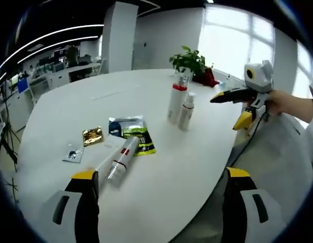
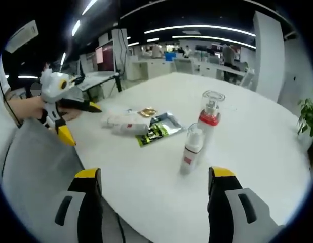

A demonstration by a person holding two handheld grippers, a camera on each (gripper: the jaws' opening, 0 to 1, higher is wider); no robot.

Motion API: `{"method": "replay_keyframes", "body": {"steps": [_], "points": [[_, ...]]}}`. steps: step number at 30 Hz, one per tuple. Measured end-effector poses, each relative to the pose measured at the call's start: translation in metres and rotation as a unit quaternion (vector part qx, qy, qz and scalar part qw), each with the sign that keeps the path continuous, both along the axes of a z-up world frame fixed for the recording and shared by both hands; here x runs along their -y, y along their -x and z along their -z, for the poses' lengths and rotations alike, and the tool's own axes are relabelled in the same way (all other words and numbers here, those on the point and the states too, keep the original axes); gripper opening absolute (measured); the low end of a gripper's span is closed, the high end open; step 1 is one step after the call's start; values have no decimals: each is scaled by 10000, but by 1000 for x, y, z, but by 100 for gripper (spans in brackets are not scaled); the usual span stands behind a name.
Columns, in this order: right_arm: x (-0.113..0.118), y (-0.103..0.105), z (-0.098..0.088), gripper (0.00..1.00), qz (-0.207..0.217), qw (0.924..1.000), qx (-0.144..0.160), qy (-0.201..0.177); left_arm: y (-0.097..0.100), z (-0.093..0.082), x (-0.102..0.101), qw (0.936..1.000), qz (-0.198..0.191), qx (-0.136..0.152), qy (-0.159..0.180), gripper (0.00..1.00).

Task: Arrange the skincare products in the storage area until every visible bottle or jar stands upright without overlapping.

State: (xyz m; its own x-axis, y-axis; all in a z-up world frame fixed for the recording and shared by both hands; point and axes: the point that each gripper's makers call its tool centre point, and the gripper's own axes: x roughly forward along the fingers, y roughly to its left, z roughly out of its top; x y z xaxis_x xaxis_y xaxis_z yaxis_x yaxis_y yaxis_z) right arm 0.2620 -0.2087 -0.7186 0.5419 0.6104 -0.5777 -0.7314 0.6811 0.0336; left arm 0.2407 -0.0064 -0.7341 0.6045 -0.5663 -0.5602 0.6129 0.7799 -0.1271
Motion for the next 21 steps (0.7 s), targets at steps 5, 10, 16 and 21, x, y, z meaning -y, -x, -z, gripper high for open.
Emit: {"method": "replay_keyframes", "body": {"steps": [5, 10, 16, 21], "points": [[3, 6, -9, 85, 43, 9999, 42, -87, 7, 3, -8, 9998, -177, 20, -79, 99], [4, 10, -2, 84, 32, 9999, 88, -44, 4, 8, -14, 9992, -268, 16, -286, 97], [-2, 18, 4, 84, -253, 9991, 134, 306, 6, 12, -12, 9985, -250, 24, -493, 96], [-3, 17, 6, 85, -408, 9976, 221, 506, 5, 13, -17, 9978, -343, 17, -571, 96]]}}
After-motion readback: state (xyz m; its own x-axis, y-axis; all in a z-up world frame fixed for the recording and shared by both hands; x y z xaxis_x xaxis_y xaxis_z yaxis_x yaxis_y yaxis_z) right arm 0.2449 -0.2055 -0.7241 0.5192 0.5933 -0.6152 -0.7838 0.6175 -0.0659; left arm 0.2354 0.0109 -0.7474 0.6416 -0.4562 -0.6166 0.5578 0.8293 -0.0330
